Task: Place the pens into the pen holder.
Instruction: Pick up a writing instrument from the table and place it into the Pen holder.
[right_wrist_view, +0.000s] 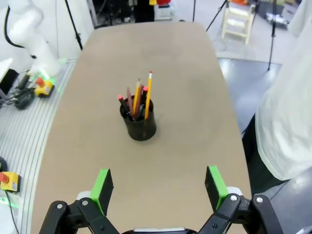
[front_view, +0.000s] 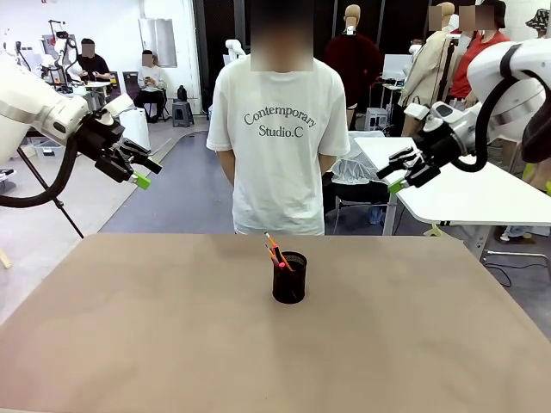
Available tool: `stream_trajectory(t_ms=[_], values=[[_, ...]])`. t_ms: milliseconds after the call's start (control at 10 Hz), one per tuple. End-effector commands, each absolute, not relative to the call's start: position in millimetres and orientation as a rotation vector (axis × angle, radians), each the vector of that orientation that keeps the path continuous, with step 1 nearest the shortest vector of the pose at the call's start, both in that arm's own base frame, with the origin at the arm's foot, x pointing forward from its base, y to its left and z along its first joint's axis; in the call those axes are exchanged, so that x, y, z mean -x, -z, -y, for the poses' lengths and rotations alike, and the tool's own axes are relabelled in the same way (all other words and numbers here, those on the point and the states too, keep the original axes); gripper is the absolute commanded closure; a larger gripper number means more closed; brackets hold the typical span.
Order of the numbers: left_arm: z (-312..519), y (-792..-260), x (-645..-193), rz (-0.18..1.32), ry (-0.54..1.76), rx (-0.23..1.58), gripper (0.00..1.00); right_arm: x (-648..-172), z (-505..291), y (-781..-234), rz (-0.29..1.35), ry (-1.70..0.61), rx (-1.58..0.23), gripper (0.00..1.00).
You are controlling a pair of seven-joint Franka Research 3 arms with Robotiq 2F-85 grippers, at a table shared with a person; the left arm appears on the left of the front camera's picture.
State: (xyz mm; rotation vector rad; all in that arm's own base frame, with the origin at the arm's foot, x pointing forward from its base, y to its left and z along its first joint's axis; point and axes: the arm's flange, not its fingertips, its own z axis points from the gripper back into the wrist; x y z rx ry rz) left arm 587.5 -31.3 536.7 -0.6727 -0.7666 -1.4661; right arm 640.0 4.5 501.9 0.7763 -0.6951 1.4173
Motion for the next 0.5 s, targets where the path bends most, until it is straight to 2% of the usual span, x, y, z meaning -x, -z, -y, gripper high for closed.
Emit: stream_trajectory(t_ms=[0, 400], values=[[30.9, -537.2, -586.2, 0.77, 1.462, 0.672, 0.0, -652.2, -0.4, -517.6, 0.671, -1.411, -0.778, 0.0], [30.9, -537.2, -586.2, 0.77, 1.462, 0.672, 0.0, -644.8, 0.9, -527.1, 0.715, -1.412, -0.644, 0.0]])
